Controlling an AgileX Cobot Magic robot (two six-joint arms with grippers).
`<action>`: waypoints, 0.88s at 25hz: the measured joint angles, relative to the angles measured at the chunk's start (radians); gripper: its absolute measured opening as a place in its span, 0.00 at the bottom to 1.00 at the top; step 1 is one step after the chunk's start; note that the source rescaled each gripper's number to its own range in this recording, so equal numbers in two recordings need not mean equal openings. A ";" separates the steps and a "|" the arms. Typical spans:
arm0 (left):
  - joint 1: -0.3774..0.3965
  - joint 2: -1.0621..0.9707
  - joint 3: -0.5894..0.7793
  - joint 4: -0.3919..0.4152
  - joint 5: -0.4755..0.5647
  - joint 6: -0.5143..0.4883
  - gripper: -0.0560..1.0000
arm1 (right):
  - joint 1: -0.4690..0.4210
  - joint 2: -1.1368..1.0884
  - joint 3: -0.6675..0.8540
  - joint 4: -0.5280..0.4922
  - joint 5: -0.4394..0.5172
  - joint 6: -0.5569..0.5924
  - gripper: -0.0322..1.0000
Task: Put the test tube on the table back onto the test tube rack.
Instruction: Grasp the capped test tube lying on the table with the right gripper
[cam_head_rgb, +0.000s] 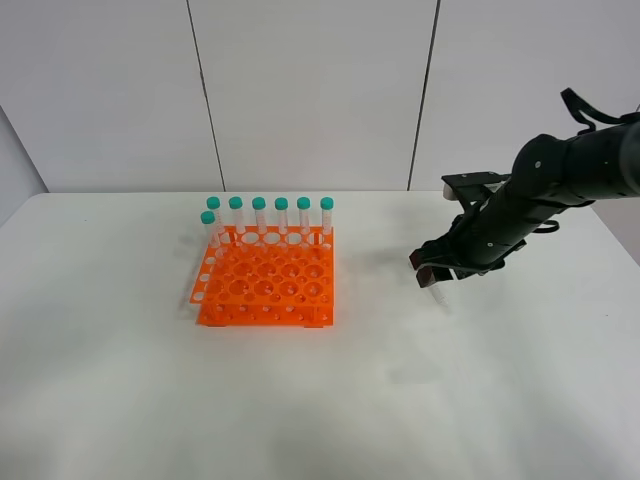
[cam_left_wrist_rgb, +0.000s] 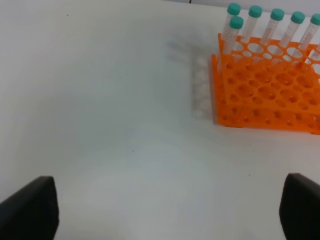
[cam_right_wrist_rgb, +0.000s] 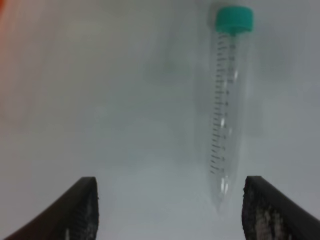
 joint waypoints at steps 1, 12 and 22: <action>0.000 0.000 0.001 0.000 -0.001 0.000 1.00 | 0.002 0.019 -0.019 -0.006 0.011 0.017 0.91; 0.000 0.000 0.001 0.000 -0.001 0.000 1.00 | 0.002 0.075 -0.057 -0.250 0.080 0.207 0.91; 0.000 0.000 0.001 -0.003 -0.001 0.000 1.00 | 0.002 0.143 -0.057 -0.244 0.062 0.213 0.91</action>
